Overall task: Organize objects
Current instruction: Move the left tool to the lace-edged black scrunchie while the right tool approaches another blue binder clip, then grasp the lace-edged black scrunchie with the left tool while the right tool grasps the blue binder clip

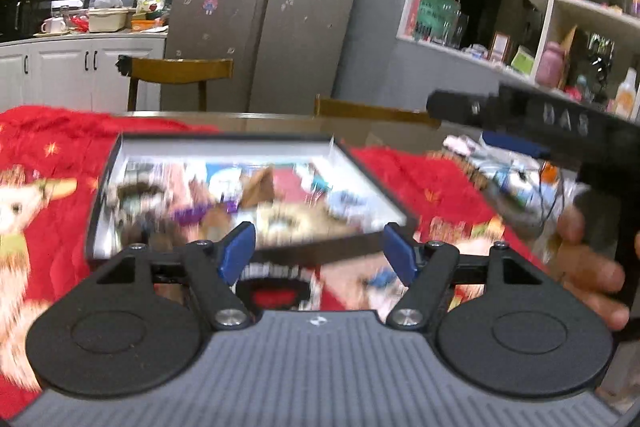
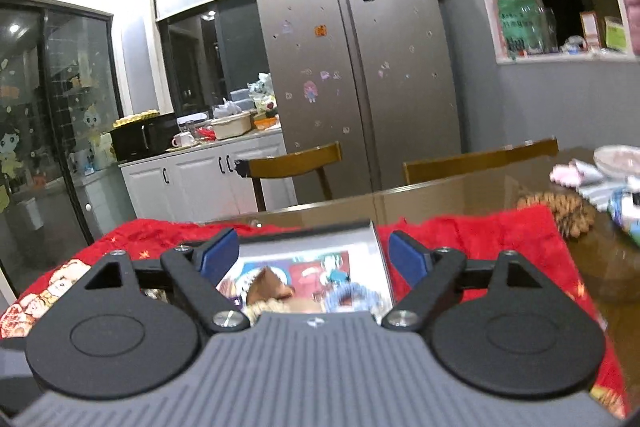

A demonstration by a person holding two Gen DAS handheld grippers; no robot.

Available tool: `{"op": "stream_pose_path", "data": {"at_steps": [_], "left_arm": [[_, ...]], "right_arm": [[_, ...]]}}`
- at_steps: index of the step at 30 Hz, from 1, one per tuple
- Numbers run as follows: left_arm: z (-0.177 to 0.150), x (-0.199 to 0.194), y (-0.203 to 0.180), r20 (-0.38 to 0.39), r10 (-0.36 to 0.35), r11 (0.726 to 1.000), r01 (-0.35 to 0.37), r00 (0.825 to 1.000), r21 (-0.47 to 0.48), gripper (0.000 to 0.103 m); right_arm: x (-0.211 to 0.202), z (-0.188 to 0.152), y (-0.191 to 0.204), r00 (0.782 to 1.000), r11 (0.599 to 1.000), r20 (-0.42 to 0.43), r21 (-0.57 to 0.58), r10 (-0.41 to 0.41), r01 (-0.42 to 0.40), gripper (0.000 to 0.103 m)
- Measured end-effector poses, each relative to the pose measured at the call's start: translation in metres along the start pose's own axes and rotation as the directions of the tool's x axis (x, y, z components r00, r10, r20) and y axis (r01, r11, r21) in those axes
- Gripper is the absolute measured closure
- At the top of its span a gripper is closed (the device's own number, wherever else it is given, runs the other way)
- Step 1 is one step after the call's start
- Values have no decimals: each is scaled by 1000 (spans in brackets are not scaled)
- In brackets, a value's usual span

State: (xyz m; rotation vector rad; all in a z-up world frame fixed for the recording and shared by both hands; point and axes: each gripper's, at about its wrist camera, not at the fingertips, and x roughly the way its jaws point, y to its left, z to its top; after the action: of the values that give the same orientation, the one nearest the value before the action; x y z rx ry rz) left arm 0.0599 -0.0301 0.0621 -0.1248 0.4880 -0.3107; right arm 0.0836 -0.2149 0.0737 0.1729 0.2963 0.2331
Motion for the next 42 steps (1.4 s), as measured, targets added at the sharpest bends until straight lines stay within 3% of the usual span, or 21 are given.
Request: {"op": "stream_pose_path", "data": {"at_steps": [10, 13, 22, 28, 30, 33, 35, 39, 42], "left_arm": [[-37, 49, 19, -159, 29, 998, -38, 987, -53, 28], [-39, 55, 20, -136, 92, 996, -93, 986, -6, 28], [-35, 74, 25, -152, 118, 993, -117, 981, 18, 28], [-35, 80, 20, -149, 135, 991, -130, 980, 38, 29], [-37, 81, 17, -149, 146, 988, -139, 978, 61, 32], [-38, 79, 14, -146, 132, 989, -121, 981, 81, 49], [-39, 77, 15, -141, 112, 992, -102, 984, 75, 64], [-40, 73, 22, -134, 81, 997, -77, 988, 31, 70], [-40, 71, 23, -124, 62, 998, -60, 990, 21, 82]], "right_arm": [[29, -43, -20, 985, 999, -171, 52, 13, -4, 15], [36, -51, -24, 975, 997, -223, 83, 12, 7, 15], [38, -64, -23, 961, 995, -273, 93, 51, -26, 15], [47, -71, -21, 940, 995, -338, 96, 57, -25, 23], [49, -75, -17, 936, 998, -350, 65, 41, -20, 25], [48, -78, -13, 942, 999, -335, 34, 22, -12, 28], [49, -79, -11, 940, 1000, -340, 19, 13, -7, 38], [50, -82, -4, 943, 999, -331, -42, -19, 6, 45], [50, -83, 0, 943, 998, -333, -70, -28, 5, 57]]}}
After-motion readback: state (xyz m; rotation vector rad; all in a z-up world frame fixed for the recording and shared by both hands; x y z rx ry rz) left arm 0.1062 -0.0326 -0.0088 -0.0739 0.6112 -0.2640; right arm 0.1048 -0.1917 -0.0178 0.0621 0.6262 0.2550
